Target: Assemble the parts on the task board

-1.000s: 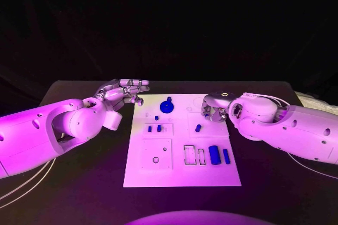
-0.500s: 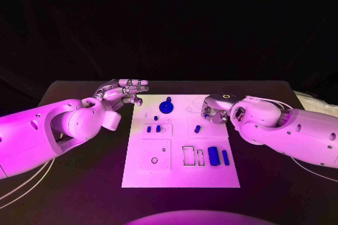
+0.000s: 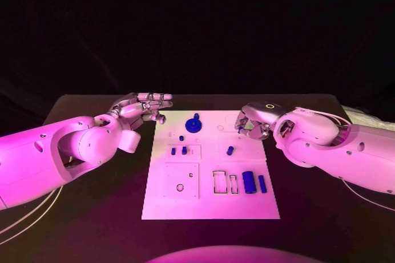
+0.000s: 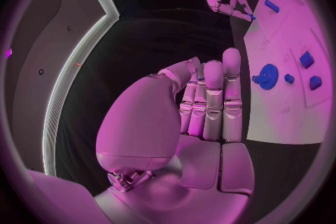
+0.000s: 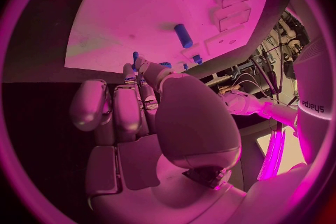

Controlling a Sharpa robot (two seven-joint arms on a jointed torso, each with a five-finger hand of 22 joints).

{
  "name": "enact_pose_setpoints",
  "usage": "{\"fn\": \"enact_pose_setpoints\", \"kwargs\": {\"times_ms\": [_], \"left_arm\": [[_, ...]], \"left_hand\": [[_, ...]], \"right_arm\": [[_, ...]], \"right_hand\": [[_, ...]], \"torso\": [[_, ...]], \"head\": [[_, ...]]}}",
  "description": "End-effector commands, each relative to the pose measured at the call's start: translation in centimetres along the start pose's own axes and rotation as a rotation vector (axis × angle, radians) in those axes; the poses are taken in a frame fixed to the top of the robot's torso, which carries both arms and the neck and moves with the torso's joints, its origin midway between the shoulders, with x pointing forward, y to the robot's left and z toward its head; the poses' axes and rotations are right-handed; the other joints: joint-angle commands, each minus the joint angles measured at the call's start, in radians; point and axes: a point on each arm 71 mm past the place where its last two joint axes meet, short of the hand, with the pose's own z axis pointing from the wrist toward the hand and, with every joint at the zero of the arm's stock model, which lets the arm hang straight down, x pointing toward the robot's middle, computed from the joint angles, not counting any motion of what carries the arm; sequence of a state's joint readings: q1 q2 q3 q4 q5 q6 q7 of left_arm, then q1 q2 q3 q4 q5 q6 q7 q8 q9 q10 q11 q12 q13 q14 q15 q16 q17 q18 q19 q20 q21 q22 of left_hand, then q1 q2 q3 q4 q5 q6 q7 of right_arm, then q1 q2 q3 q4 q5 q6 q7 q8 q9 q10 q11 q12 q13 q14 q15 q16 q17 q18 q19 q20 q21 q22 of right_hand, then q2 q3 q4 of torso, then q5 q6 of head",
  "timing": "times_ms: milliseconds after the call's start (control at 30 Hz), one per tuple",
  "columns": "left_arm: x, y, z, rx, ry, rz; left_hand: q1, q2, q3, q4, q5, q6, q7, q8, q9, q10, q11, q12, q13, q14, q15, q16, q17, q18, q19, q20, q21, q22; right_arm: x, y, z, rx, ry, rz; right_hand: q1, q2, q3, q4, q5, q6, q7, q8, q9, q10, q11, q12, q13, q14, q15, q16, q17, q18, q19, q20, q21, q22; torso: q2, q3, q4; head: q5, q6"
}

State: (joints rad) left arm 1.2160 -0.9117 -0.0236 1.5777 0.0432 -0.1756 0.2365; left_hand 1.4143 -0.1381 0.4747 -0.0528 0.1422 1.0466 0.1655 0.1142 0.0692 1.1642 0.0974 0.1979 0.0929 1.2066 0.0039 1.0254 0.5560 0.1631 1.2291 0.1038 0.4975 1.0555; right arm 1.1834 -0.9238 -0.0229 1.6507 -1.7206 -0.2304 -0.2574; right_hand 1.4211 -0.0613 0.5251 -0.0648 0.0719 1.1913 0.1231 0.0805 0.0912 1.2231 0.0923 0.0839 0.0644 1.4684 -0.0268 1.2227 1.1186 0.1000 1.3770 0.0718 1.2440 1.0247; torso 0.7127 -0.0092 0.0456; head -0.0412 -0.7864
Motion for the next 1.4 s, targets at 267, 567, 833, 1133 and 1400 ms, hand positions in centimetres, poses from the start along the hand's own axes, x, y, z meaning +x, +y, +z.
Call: {"fn": "enact_pose_setpoints", "kwargs": {"times_ms": [267,567,833,1133,1400], "left_arm": [[0.5,0.0,0.1,0.001,0.023,-0.001],[1.1,0.1,0.2,-0.001,0.040,-0.005],[1.7,0.2,0.3,-0.005,0.059,-0.007],[1.8,0.2,0.3,-0.010,0.070,-0.005],[1.8,0.2,0.3,-0.010,0.070,-0.004]], "left_hand": [[0.004,0.009,0.001,-0.007,0.003,-0.001,0.008,0.001,-0.002,-0.009,-0.001,0.006,0.001,-0.007,0.003,-0.005,-0.002,0.019,-0.009,-0.001,-0.004,-0.001],[0.006,0.012,0.001,-0.008,0.003,-0.002,0.009,0.000,-0.002,-0.011,0.000,0.007,0.001,-0.009,0.004,-0.006,-0.006,0.018,-0.010,-0.001,-0.005,-0.001],[0.007,0.014,0.001,-0.009,0.003,-0.002,0.009,0.000,-0.002,-0.012,0.000,0.008,0.001,-0.010,0.004,-0.007,-0.008,0.018,-0.010,-0.001,-0.005,-0.001],[0.007,0.014,0.001,-0.009,0.003,-0.002,0.010,0.000,-0.002,-0.012,0.000,0.008,0.001,-0.011,0.004,-0.008,-0.010,0.018,-0.010,-0.001,-0.005,-0.001],[0.007,0.014,0.001,-0.009,0.003,-0.002,0.010,0.000,-0.002,-0.012,0.000,0.008,0.001,-0.011,0.004,-0.008,-0.010,0.018,-0.010,-0.001,-0.005,-0.001]], "right_arm": [[-0.5,4.4,-0.5,-0.138,-0.031,0.092],[1.5,9.2,-0.3,-0.258,0.015,0.155],[4.4,12.1,0.0,-0.323,0.069,0.191],[6.1,13.6,0.3,-0.345,0.119,0.197],[6.7,13.9,0.4,-0.347,0.139,0.194]], "right_hand": [[-0.006,-0.010,0.058,-0.045,0.007,-0.004,0.006,-0.009,0.002,0.040,-0.032,0.000,0.005,0.035,0.000,0.005,0.000,0.005,0.007,0.002,0.005,0.002],[-0.009,-0.011,0.065,-0.048,0.009,-0.006,0.008,-0.011,0.001,0.038,-0.030,-0.003,0.005,0.035,0.001,0.006,0.000,0.005,0.006,0.002,0.005,0.001],[-0.015,-0.013,0.068,-0.048,0.011,-0.008,0.010,-0.012,0.001,0.035,-0.028,-0.006,0.005,0.034,0.002,0.005,-0.002,0.006,0.005,0.003,0.003,-0.001],[-0.017,-0.013,0.070,-0.049,0.013,-0.009,0.011,-0.013,0.001,0.035,-0.028,-0.007,0.005,0.034,0.003,0.005,-0.002,0.006,0.004,0.003,0.003,-0.002],[-0.017,-0.013,0.070,-0.049,0.013,-0.010,0.011,-0.013,0.001,0.034,-0.028,-0.007,0.005,0.034,0.003,0.005,-0.003,0.006,0.004,0.003,0.003,-0.003]], "torso": [[-0.001,-0.0009,0.0004],[0.000,-0.0026,0.0005],[0.002,-0.0018,-0.0018],[0.001,-0.0015,0.0004],[0.002,-0.0007,-0.0012]], "head": [[0.017,-0.003],[0.047,-0.014],[0.067,-0.024],[0.073,-0.032],[0.077,-0.037]]}}
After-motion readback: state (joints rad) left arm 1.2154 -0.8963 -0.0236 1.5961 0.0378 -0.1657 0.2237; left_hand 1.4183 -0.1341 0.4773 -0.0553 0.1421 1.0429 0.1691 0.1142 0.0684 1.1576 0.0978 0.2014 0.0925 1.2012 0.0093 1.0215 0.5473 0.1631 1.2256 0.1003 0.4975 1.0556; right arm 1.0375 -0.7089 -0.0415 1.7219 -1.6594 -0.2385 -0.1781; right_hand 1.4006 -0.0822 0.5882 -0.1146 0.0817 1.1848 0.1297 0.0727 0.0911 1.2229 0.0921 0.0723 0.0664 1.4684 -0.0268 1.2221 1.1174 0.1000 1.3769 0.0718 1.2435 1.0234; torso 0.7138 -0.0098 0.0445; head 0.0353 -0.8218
